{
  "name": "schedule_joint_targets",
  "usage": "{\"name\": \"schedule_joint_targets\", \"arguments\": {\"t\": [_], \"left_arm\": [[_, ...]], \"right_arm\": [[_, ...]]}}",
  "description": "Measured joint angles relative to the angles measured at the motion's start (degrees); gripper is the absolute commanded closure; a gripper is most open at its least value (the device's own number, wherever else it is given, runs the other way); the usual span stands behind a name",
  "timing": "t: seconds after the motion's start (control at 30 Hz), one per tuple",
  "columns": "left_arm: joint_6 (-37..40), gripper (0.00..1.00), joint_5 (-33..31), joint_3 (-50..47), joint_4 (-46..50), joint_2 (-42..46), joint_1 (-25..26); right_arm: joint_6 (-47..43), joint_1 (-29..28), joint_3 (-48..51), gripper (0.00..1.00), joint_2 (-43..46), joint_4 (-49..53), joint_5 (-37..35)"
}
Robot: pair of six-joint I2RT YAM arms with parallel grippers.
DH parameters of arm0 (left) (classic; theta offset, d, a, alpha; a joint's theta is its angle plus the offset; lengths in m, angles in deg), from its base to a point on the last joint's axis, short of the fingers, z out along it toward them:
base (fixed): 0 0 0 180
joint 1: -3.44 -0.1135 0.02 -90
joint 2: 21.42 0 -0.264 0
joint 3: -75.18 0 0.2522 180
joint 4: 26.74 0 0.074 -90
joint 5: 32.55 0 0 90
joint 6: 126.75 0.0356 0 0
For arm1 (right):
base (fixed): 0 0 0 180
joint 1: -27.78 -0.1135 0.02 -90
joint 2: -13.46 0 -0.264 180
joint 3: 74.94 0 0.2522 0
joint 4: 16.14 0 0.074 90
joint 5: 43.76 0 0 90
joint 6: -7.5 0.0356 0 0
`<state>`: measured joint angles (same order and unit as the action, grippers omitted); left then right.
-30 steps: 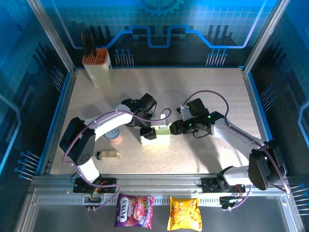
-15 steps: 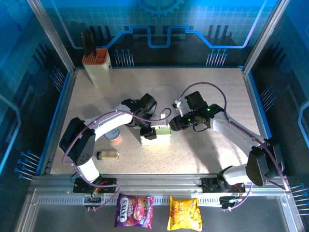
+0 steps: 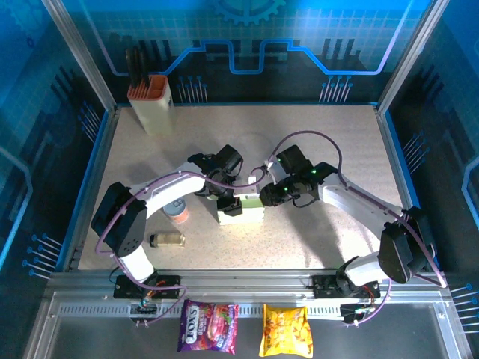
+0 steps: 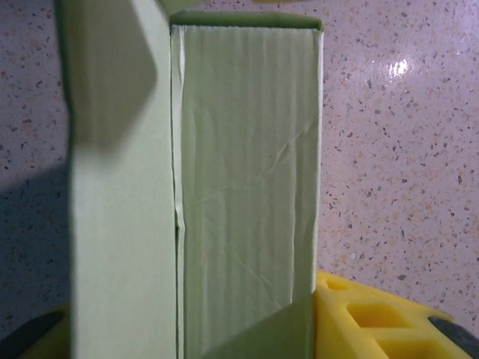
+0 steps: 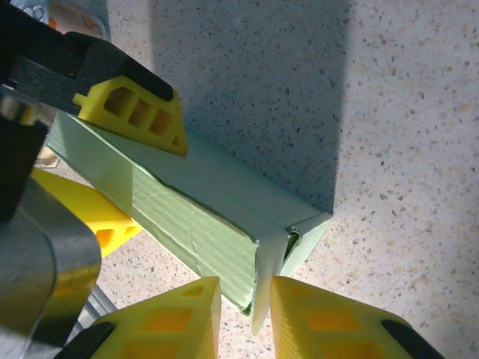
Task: Fold the paper box
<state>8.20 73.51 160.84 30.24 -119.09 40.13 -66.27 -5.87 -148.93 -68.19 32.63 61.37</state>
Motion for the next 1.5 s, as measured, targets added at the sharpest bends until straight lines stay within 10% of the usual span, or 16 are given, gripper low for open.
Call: {"name": "schedule_joint_targets", "arguments": {"t": [0.73,1.5], "left_arm": [[-0.04,0.56,-0.13,0.0,-0.15,0.0,0.02],[-5.03,0.44,-3.56,-0.92,-3.67,1.22,0.35]], "right_arm": [[8.0,-1.92,-1.97,0.72,0.31,1.84,-7.48],[10.43,-5.44,-3.15,1.0,0.31,2.47,-13.27]]}}
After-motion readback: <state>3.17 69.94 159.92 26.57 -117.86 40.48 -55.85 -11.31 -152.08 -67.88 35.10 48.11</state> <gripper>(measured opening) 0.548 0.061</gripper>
